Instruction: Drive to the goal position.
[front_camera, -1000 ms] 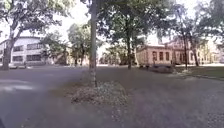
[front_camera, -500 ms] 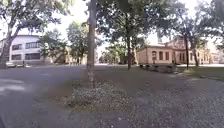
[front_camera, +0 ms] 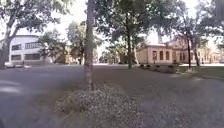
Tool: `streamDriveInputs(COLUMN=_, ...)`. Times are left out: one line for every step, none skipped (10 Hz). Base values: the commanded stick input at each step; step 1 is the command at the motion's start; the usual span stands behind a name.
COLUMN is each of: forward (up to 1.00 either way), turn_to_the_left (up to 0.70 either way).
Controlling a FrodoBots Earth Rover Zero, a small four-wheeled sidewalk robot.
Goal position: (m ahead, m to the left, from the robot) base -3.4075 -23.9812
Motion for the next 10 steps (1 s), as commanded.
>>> streamDriveInputs(forward=0.45, turn_to_the_left=0.0)
streamDriveInputs(forward=0.45, turn_to_the_left=0.0)
streamDriveInputs(forward=0.45, turn_to_the_left=0.0)
streamDriveInputs(forward=0.45, turn_to_the_left=0.0)
streamDriveInputs(forward=0.45, turn_to_the_left=0.0)
streamDriveInputs(forward=0.45, turn_to_the_left=0.0)
streamDriveInputs(forward=0.45, turn_to_the_left=0.0)
streamDriveInputs(forward=0.45, turn_to_the_left=0.0)
streamDriveInputs(forward=0.45, turn_to_the_left=0.0)
streamDriveInputs(forward=0.45, turn_to_the_left=-0.09)
